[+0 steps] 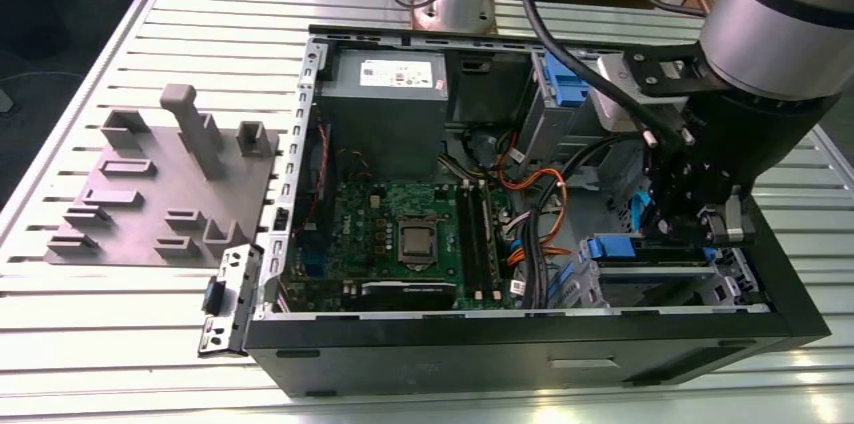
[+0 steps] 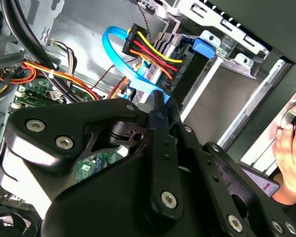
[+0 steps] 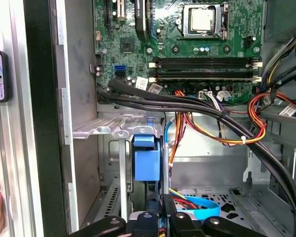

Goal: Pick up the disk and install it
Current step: 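Insert the second disk wire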

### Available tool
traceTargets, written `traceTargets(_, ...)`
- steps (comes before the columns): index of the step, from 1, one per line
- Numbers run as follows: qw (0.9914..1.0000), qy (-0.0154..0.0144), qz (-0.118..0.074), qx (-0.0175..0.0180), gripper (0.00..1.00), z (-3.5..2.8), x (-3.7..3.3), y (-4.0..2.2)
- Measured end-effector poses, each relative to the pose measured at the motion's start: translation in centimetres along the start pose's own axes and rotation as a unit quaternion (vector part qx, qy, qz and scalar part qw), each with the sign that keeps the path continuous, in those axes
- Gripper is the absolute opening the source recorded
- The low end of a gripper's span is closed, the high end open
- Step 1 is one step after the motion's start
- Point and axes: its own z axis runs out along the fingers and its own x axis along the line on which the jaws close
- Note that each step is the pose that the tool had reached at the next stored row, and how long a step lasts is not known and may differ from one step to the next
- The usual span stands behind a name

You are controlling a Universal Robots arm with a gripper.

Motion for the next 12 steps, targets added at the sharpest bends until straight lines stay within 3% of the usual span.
traceTargets(4,0.99998,-0.0057,0.001,0.002,0.16,0.02,0.14,0.16)
traceTargets(12,0.99998,-0.0062,0.001,0.0028,0.16,0.16,0.55,0.17)
